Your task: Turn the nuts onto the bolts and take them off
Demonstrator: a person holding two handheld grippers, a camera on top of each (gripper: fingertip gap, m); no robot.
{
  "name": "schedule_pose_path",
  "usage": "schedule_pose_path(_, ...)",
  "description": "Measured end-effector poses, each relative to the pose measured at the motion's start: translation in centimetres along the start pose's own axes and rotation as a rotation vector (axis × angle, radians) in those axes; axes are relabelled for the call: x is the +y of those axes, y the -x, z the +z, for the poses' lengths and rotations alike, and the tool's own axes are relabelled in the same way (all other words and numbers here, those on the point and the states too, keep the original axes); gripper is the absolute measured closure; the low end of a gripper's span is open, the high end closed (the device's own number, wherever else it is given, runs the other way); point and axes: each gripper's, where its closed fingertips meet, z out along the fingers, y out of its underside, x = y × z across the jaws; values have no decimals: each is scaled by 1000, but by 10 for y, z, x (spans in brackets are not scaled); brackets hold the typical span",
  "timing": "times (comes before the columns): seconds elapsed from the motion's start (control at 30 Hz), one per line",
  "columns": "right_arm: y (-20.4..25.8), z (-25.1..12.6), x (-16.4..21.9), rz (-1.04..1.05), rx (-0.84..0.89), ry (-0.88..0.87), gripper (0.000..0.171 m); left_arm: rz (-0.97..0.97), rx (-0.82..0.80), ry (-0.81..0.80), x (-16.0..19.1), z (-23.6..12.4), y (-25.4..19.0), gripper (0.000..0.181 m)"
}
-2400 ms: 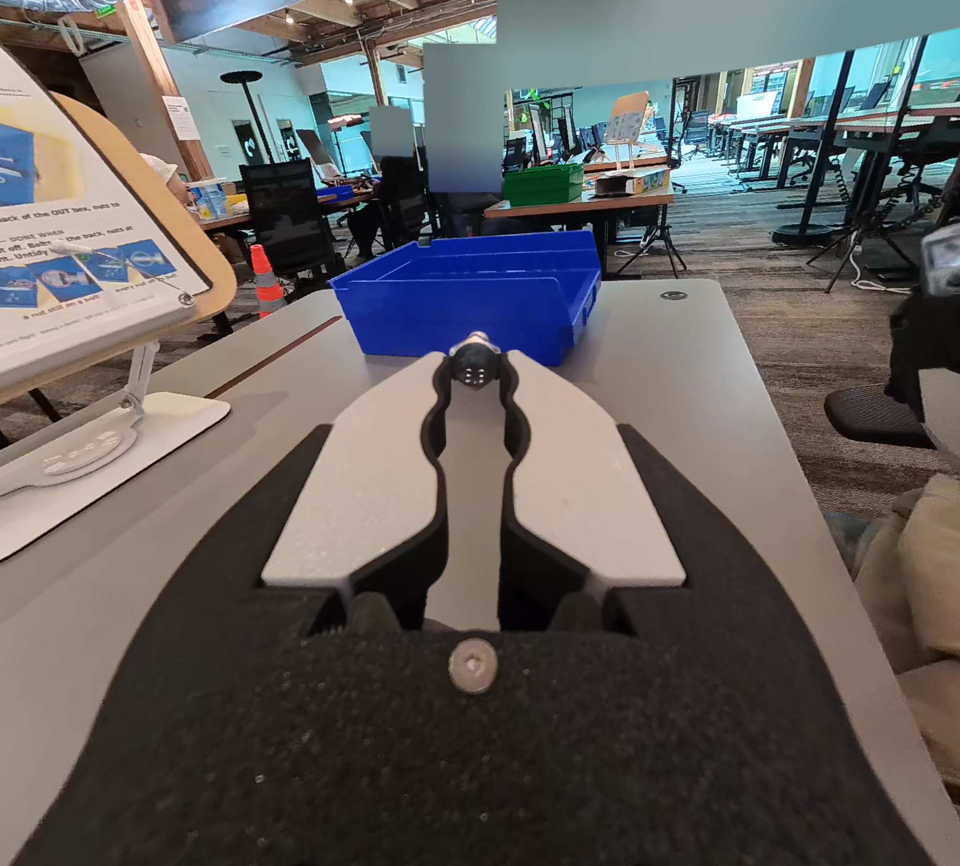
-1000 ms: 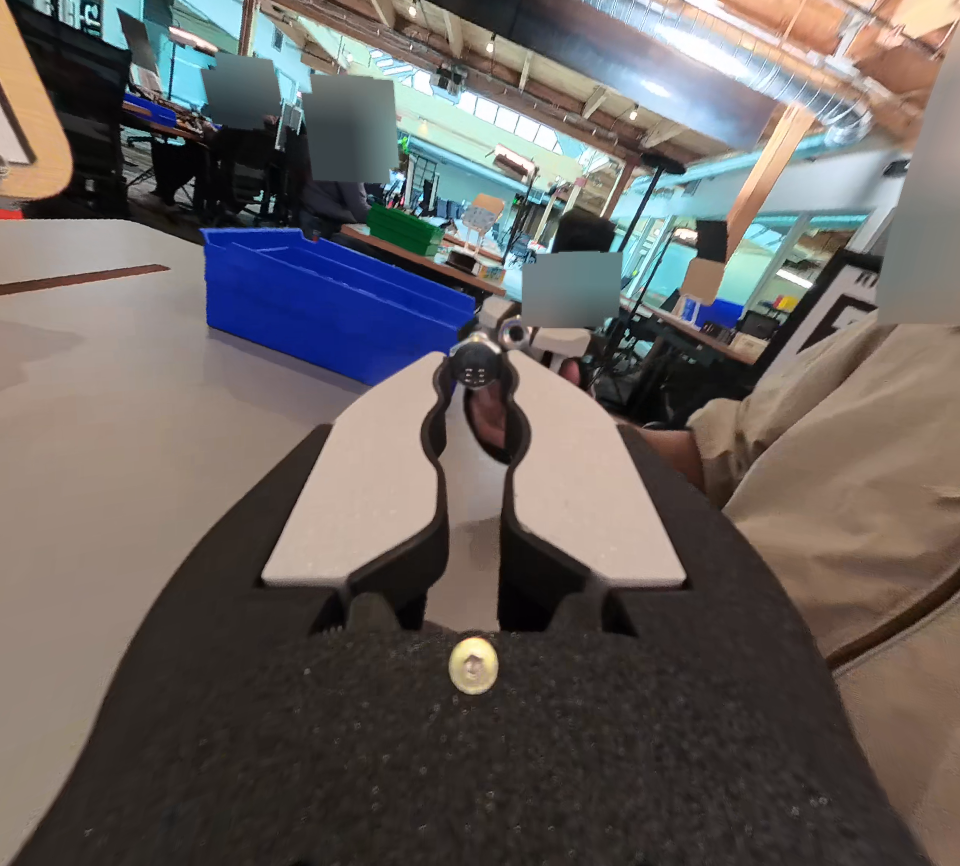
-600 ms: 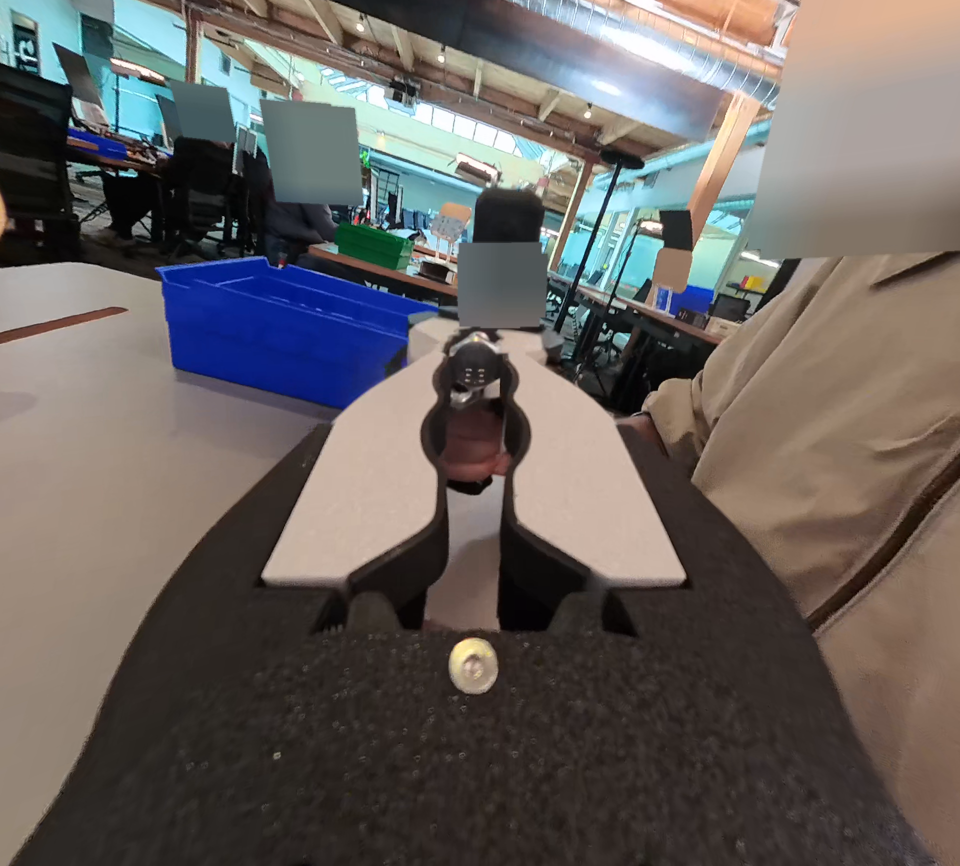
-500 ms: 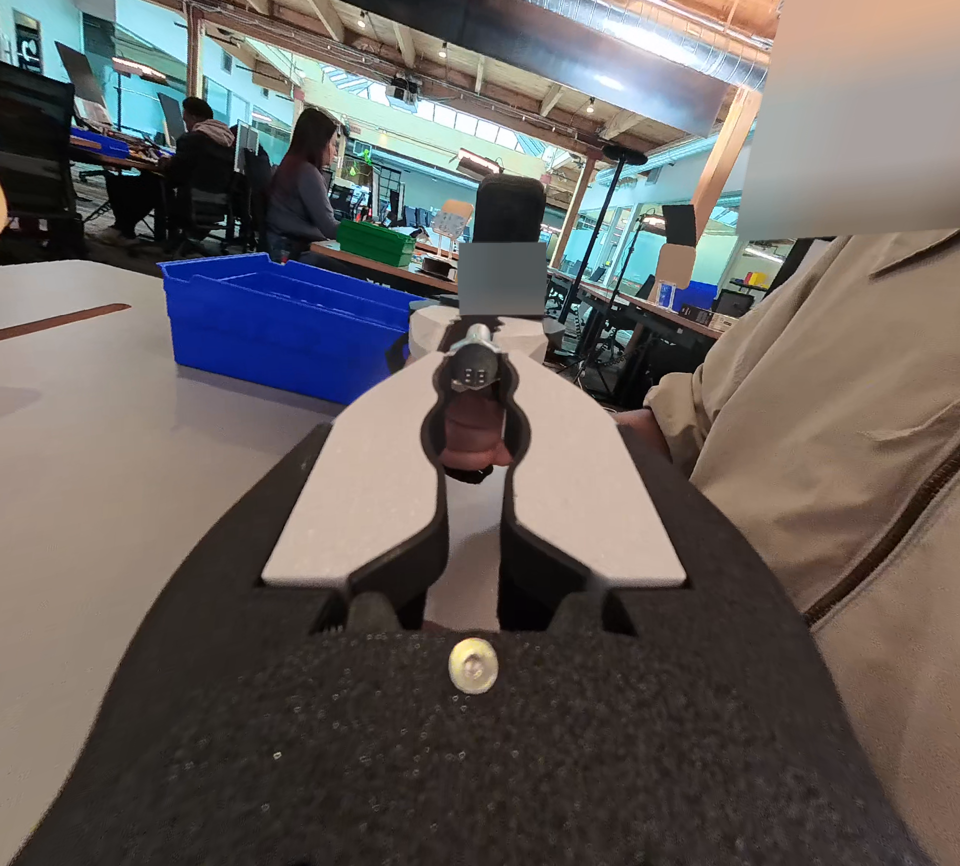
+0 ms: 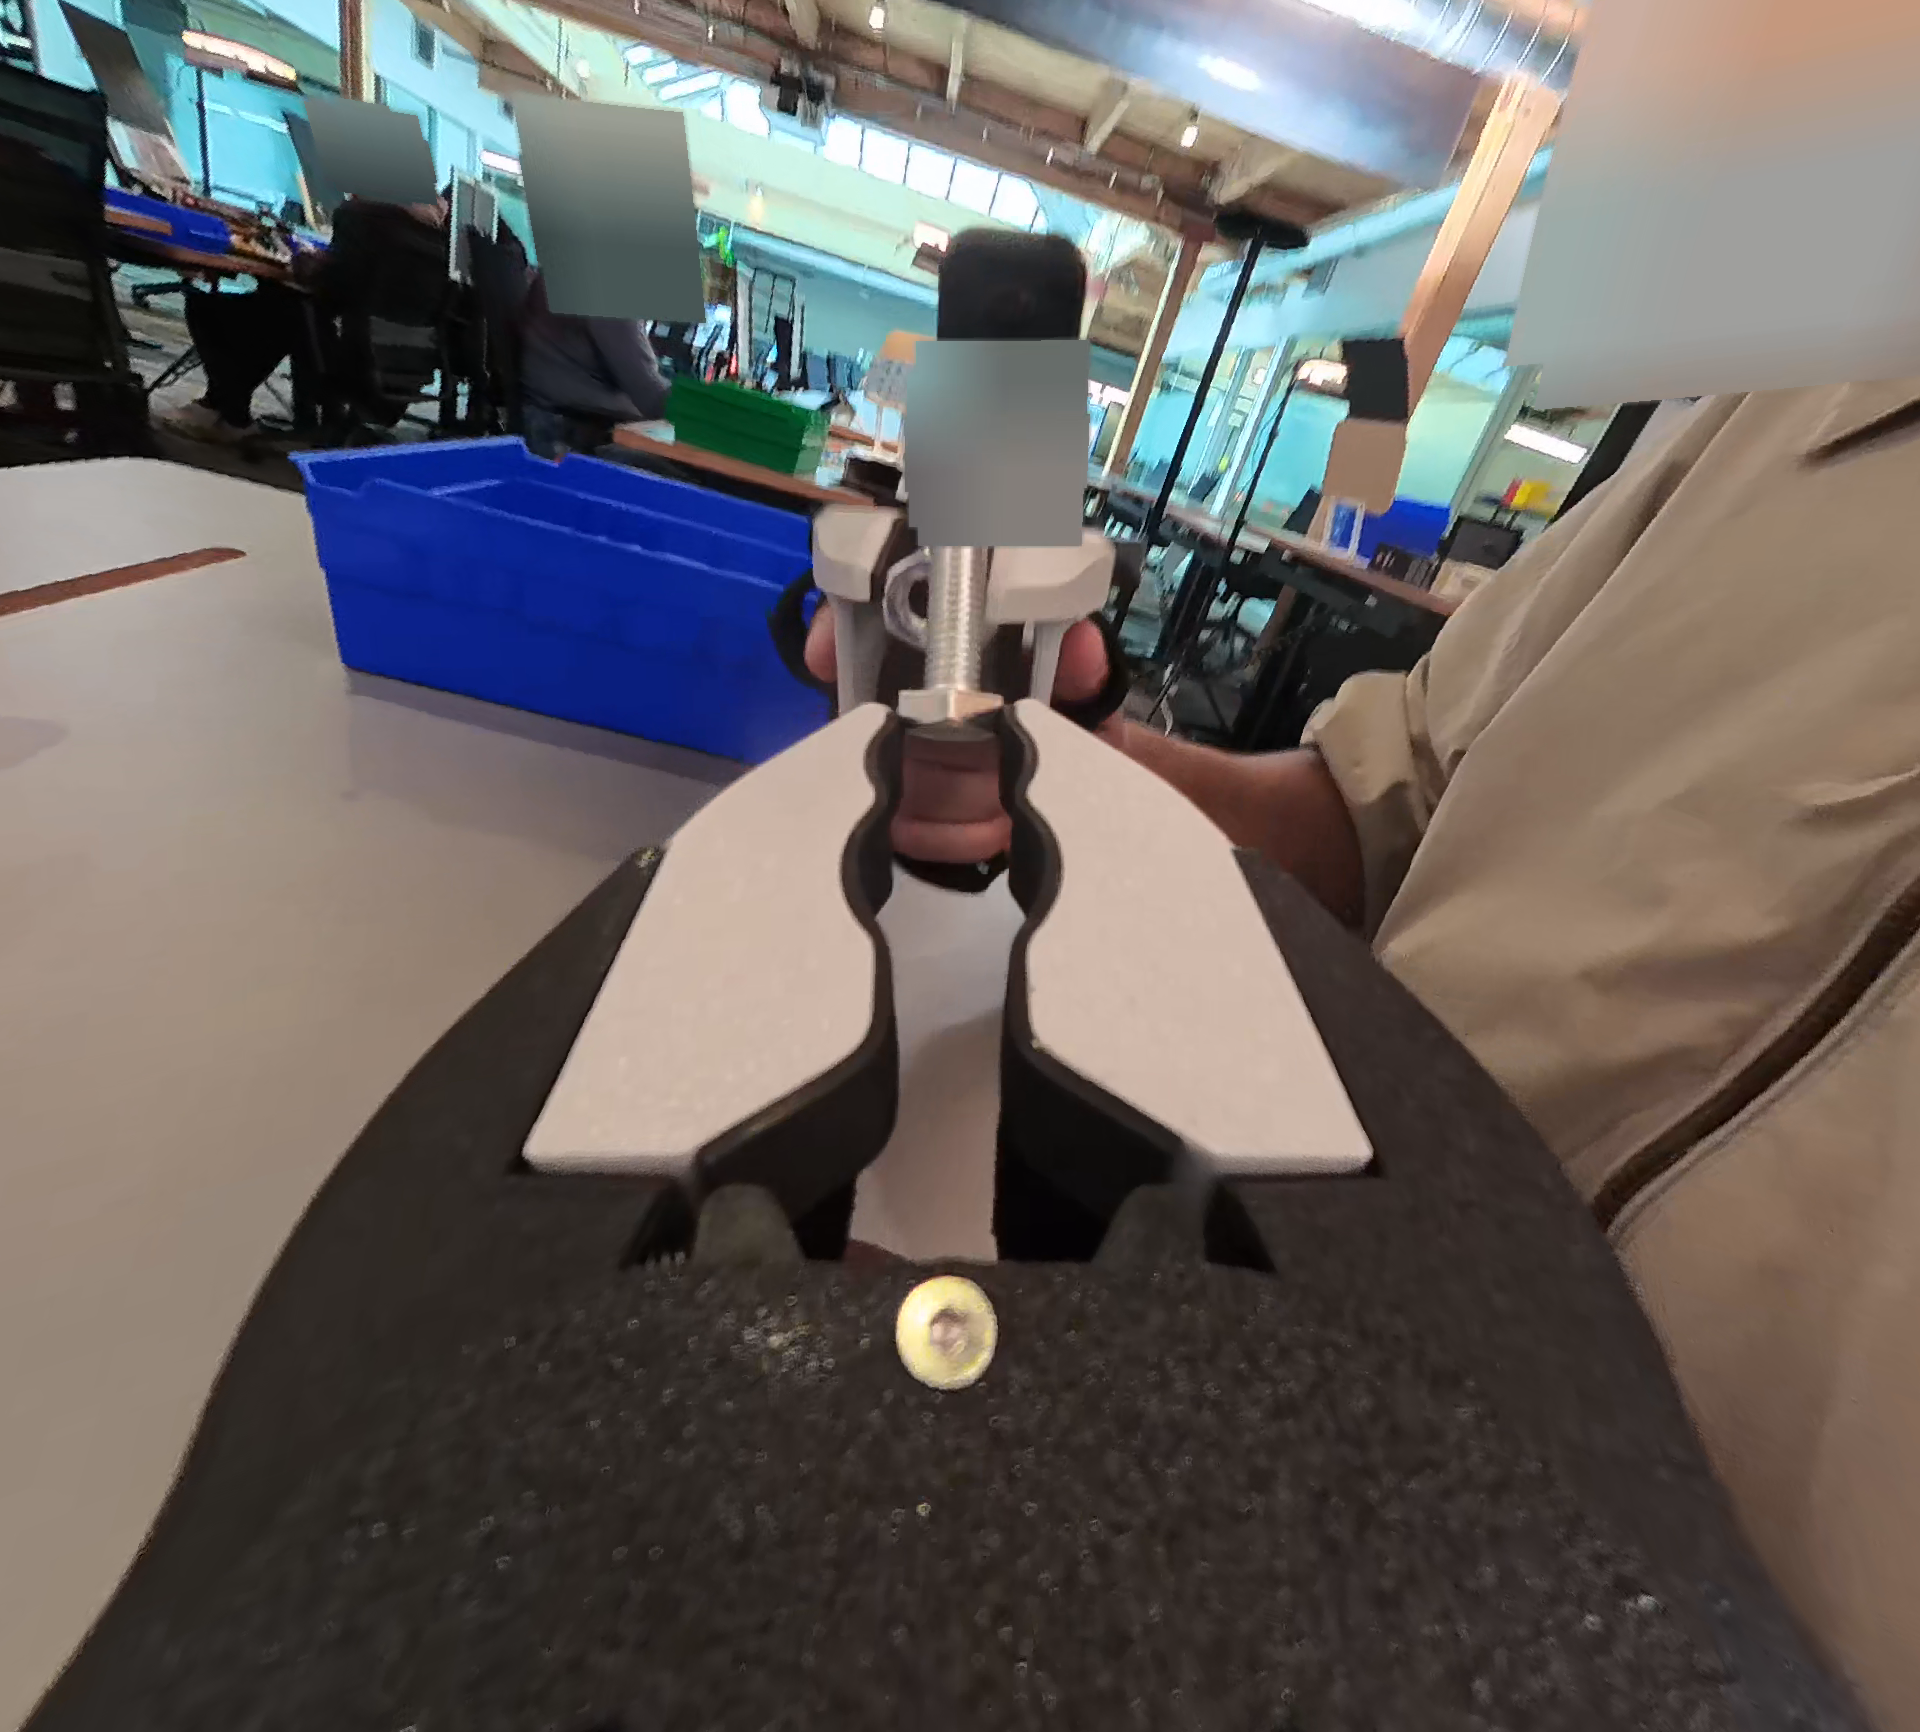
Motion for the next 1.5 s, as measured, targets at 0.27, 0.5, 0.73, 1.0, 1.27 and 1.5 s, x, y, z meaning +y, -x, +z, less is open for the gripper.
schedule_pose_path(0.27, 3, 3, 3, -54, 0, 103, 154, 56, -58, 102, 17, 1, 7, 164)
schedule_pose_path(0.5, -1, -13, 23, -355, -3, 502, 154, 348, -253, 407, 45, -13, 30, 164)
schedule_pose_path(0.73, 5, -15, 44, -550, -116, 814, 154, 351, -184, 490, 61, -4, 16, 164)
schedule_pose_path(1.0, 11, -17, 48, -670, -260, 958, 154, 247, -98, 477, 66, -2, 7, 165)
schedule_pose_path(1.27, -10, -10, 47, -456, -155, 976, 154, 379, -316, 489, 59, -8, 31, 165)
schedule_pose_path(1.5, -33, -4, 53, -129, 55, 918, 154, 525, -556, 575, 59, -18, 58, 164)
